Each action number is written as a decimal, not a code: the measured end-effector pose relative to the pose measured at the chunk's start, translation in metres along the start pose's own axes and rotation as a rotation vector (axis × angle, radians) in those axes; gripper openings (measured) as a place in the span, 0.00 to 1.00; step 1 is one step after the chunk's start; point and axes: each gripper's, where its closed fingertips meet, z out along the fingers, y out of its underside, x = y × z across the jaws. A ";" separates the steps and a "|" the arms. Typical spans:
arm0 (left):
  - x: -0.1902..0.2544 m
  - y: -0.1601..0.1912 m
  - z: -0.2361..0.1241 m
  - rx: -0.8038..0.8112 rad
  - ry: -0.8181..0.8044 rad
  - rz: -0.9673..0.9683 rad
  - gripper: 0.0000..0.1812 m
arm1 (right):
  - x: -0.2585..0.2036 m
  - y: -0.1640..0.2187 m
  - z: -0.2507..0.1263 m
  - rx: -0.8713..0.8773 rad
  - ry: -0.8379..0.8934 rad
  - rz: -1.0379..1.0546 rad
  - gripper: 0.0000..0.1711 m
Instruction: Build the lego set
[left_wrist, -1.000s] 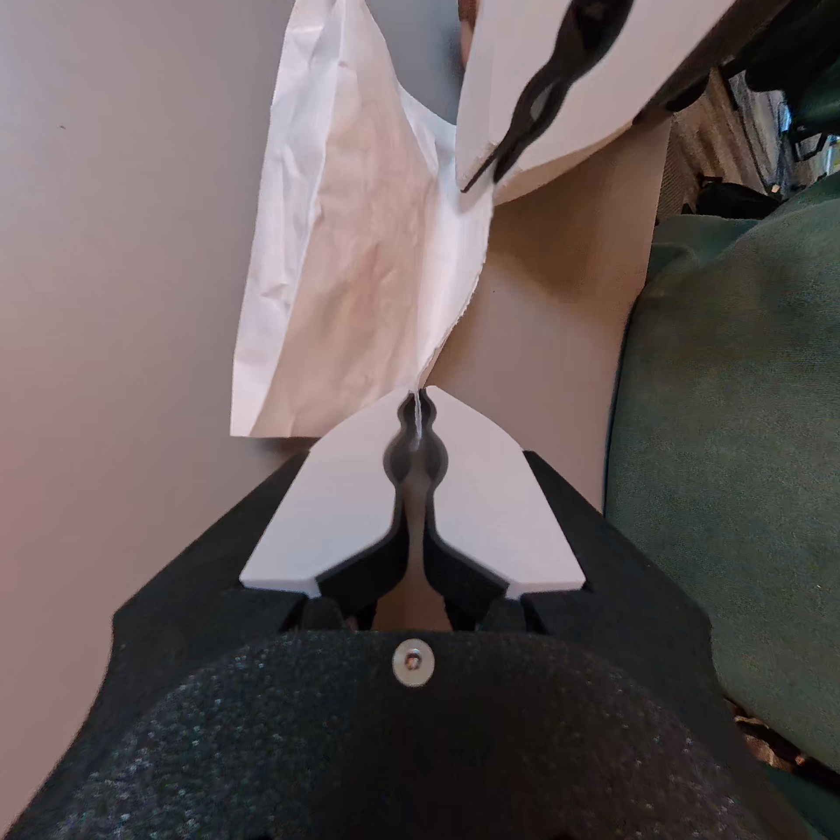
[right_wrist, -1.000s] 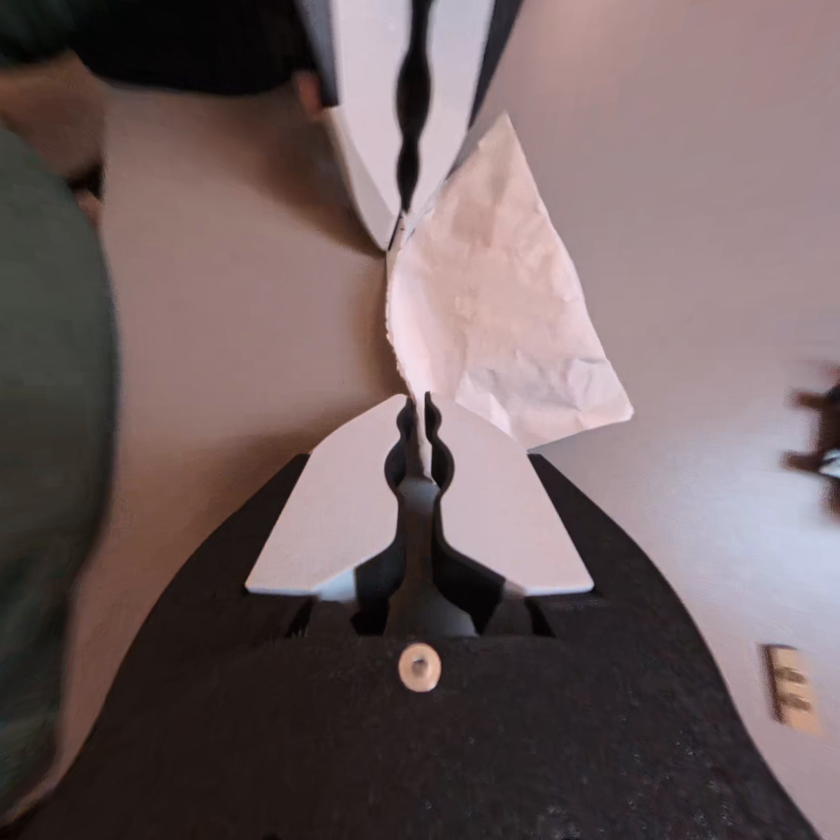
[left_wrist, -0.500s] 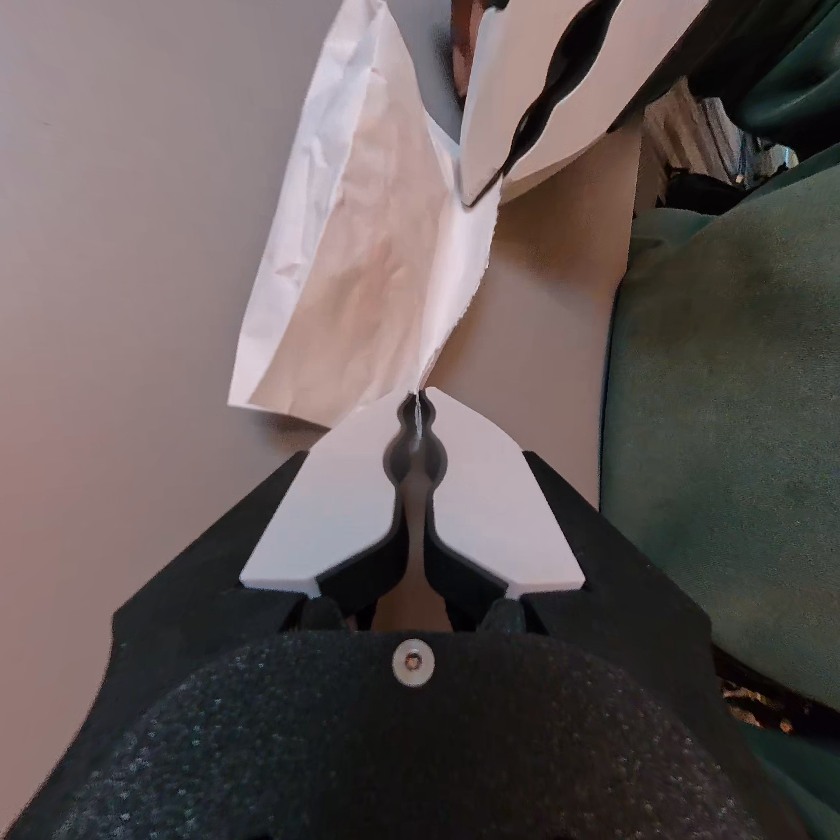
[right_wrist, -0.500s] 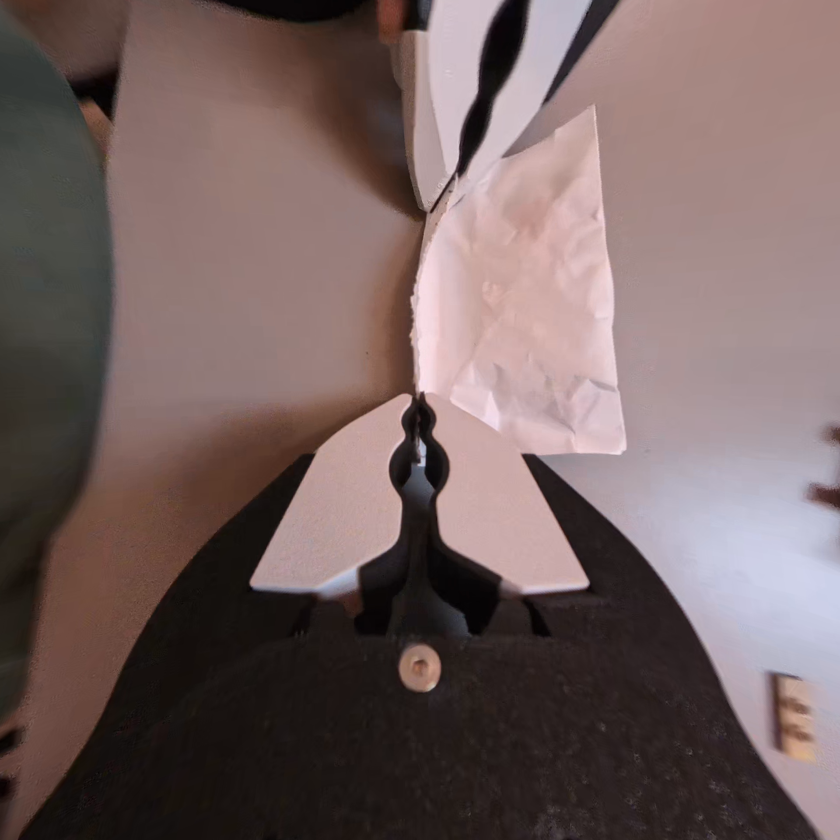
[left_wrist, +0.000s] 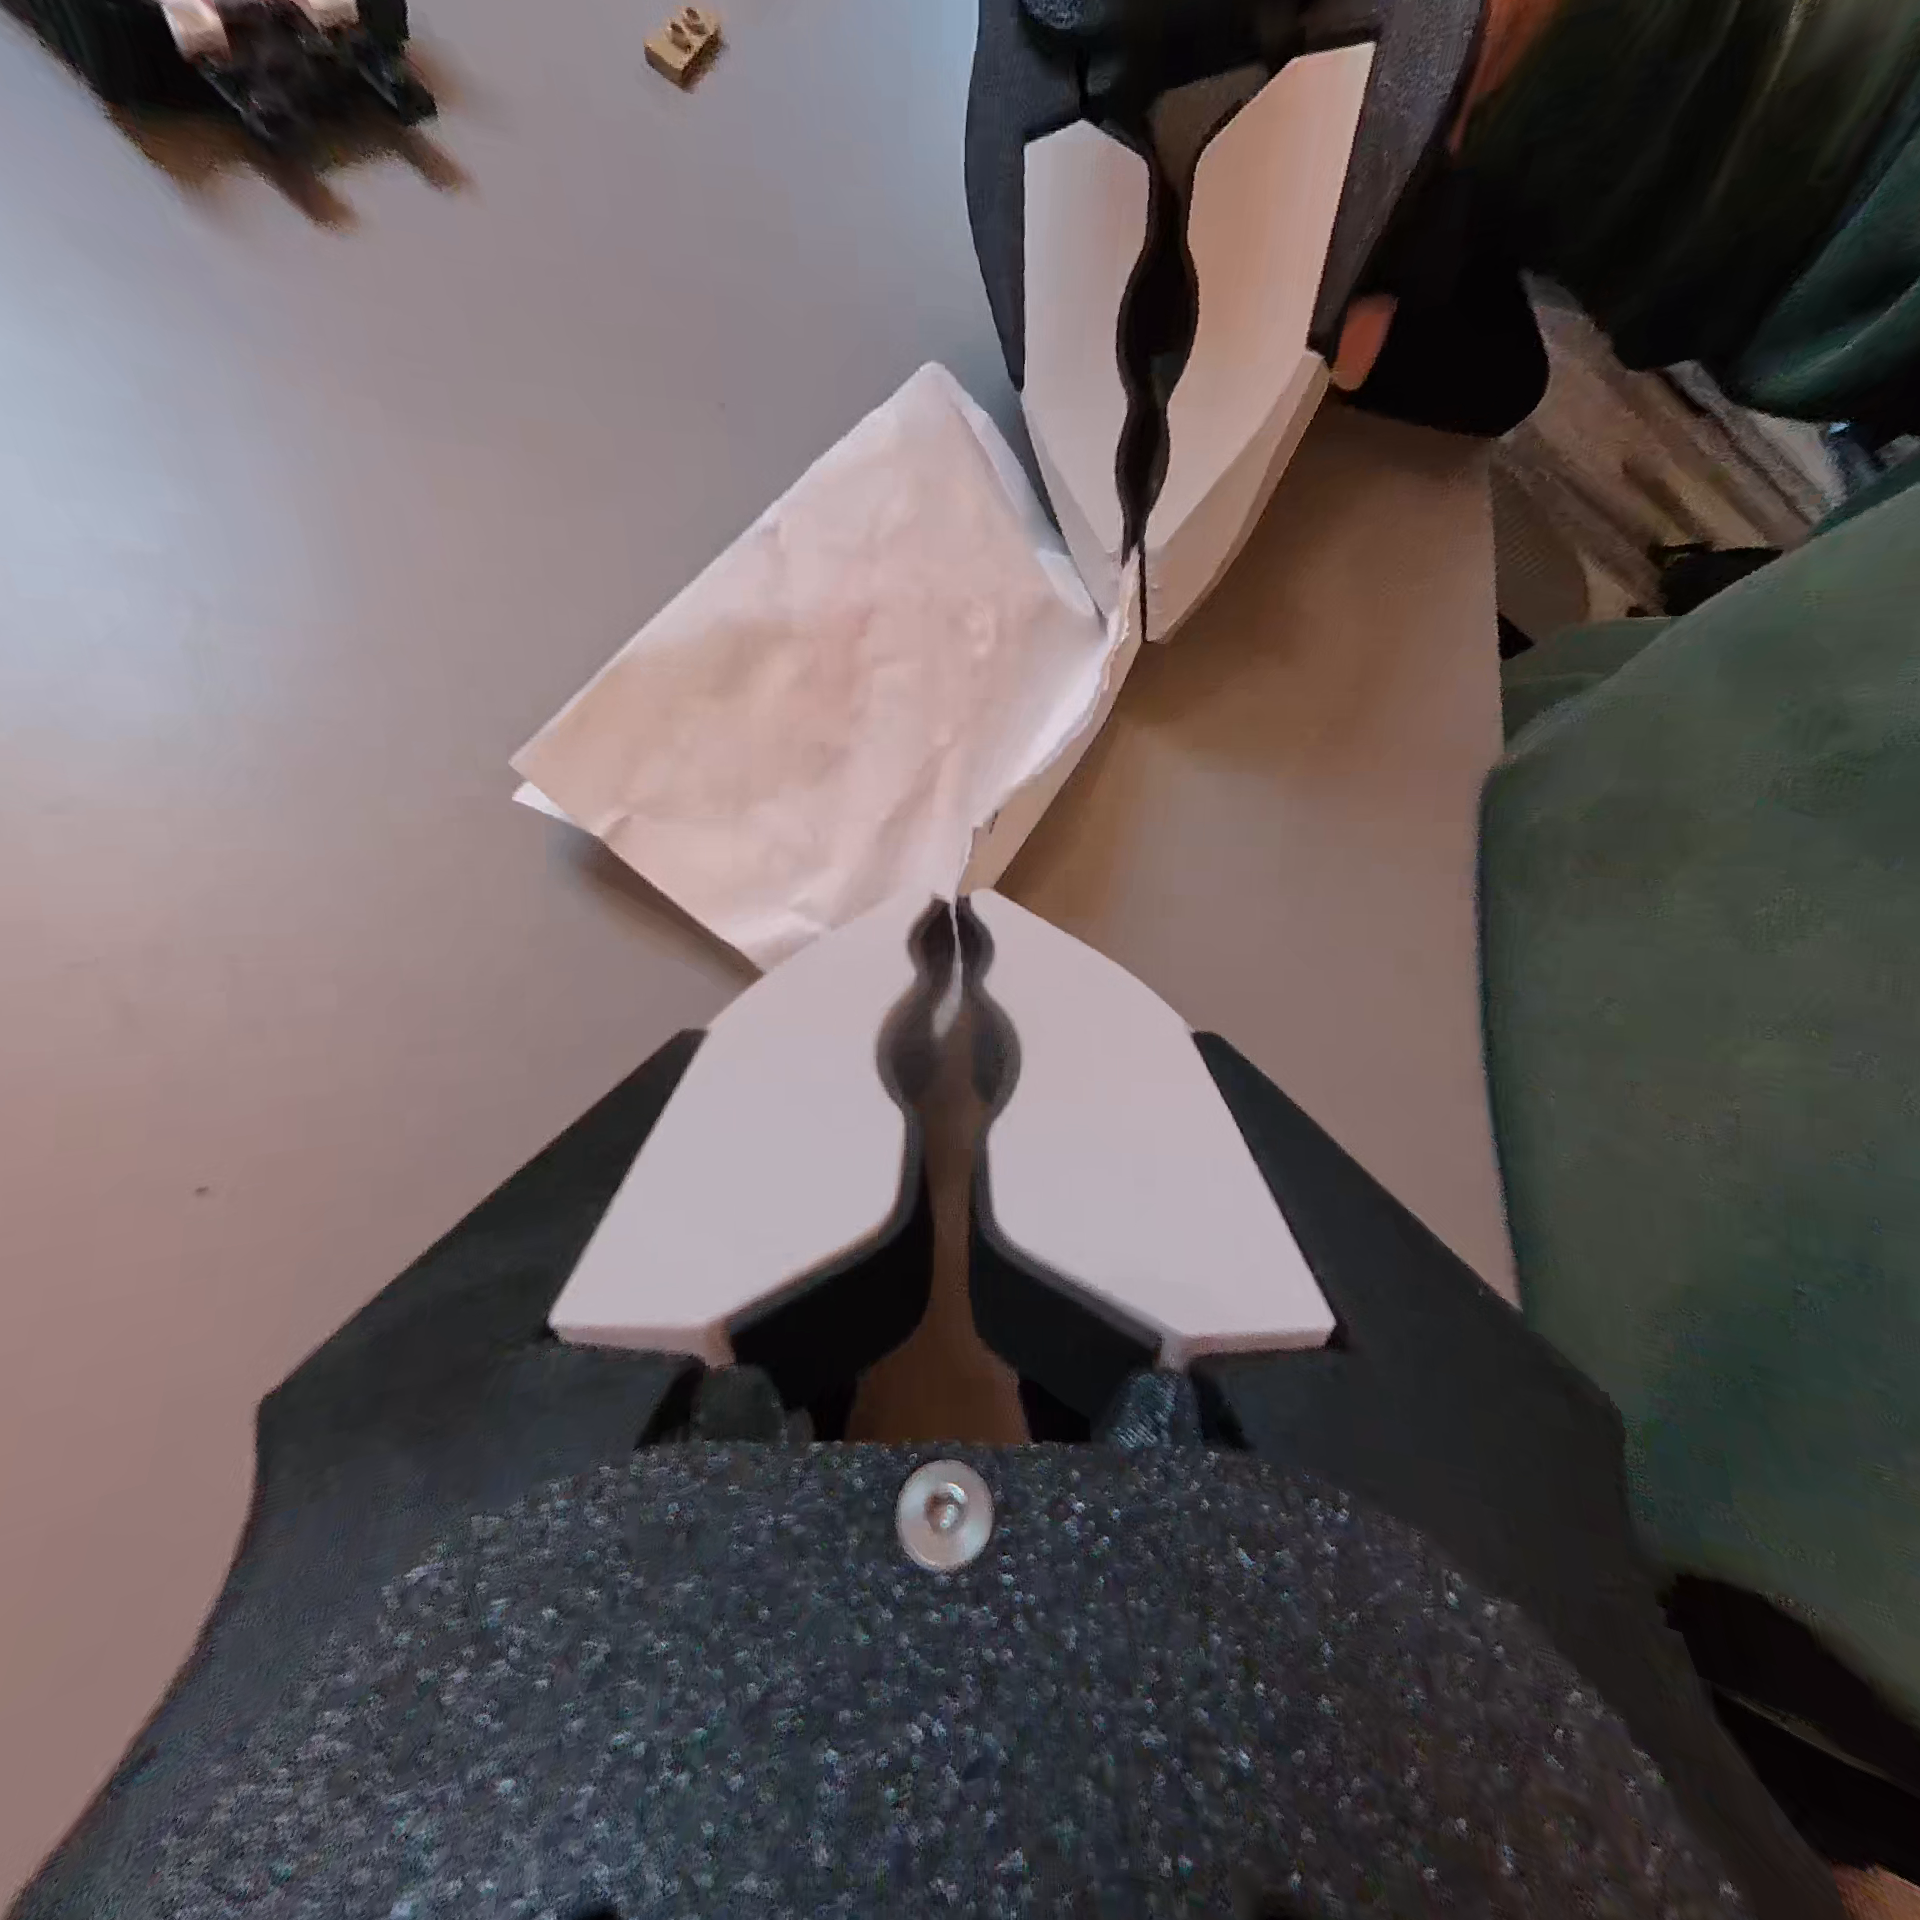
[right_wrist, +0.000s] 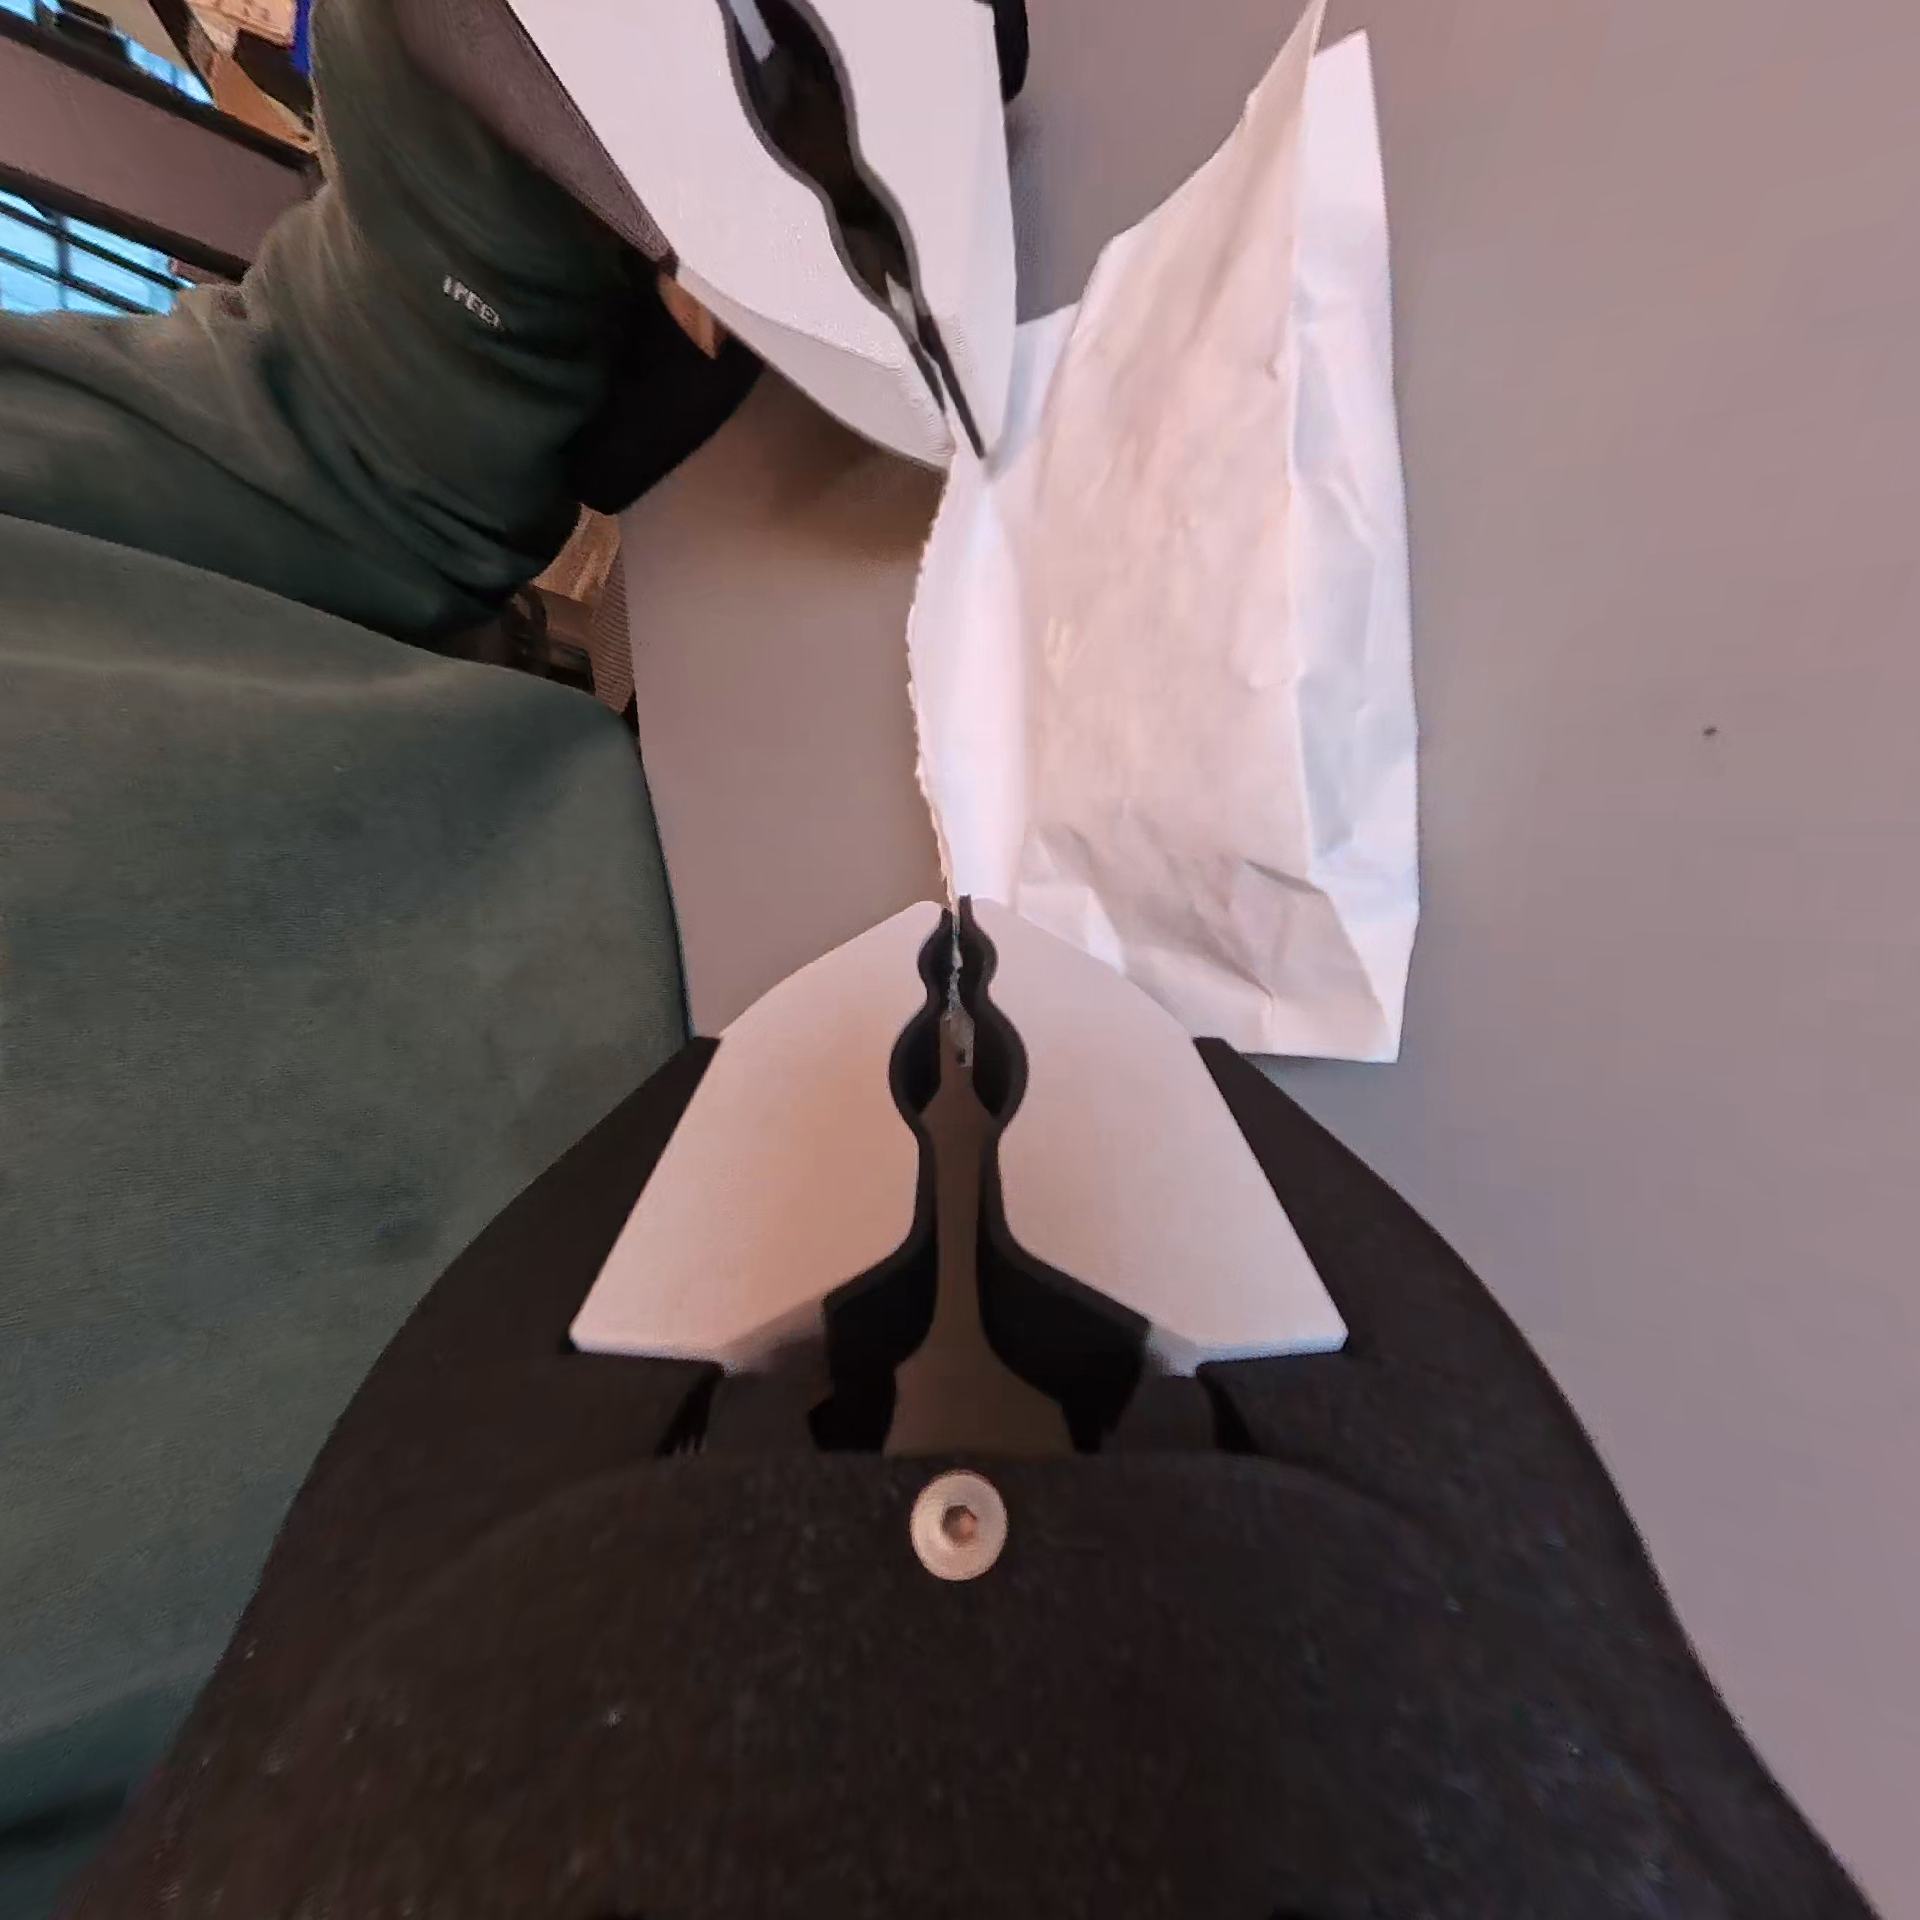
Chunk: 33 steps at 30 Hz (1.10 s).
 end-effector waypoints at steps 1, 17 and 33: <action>0.001 0.001 0.002 -0.011 0.013 -0.036 0.00 | -0.001 0.001 -0.001 -0.007 -0.010 0.013 0.00; 0.008 0.015 0.010 -0.191 0.089 -0.149 0.01 | 0.009 -0.010 -0.006 0.086 0.361 -0.587 0.08; 0.012 0.005 0.006 -0.058 0.095 0.001 0.06 | -0.002 -0.009 -0.001 0.125 0.035 -0.059 0.00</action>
